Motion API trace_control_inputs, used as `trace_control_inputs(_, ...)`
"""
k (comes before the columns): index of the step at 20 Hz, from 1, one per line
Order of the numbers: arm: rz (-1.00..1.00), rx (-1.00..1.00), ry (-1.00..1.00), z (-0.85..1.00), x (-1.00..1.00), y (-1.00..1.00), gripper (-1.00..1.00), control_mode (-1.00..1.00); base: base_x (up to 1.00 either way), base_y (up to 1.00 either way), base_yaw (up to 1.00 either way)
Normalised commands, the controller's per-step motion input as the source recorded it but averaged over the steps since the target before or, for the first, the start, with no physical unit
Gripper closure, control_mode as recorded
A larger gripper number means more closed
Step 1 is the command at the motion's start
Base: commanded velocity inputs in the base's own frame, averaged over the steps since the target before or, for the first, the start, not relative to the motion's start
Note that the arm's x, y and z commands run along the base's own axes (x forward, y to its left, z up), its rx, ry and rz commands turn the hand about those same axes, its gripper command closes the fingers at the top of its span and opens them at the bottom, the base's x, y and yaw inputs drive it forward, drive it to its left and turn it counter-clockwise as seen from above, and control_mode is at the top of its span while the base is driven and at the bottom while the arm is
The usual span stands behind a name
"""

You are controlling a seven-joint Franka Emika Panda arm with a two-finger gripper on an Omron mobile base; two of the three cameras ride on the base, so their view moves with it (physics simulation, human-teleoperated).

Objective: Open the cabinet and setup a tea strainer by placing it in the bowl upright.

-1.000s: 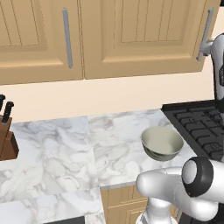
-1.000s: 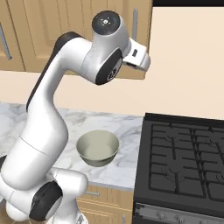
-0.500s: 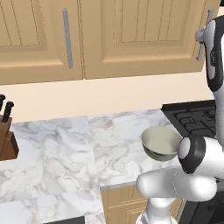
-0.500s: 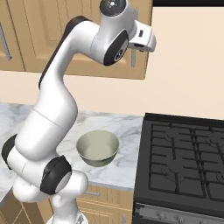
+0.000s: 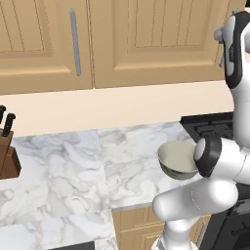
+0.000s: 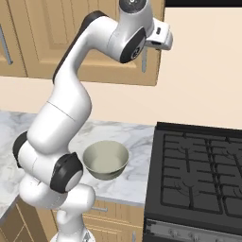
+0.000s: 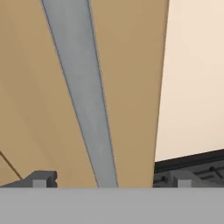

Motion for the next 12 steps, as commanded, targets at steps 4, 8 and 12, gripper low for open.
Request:
trace_control_inputs(4, 0.00, 0.00, 0.00, -0.10, 0.27, -0.13, -1.00, -1.00, 0.00, 0.00, 0.00)
trace_control_inputs(8, 0.00, 0.00, 0.00, -0.09, 0.26, -0.01, -1.00, -1.00, 0.00, 0.00, 0.00)
trace_control_inputs(12, 0.00, 0.00, 0.00, -0.03, 0.29, 0.00, -1.00, -1.00, 0.00, 0.00, 0.00)
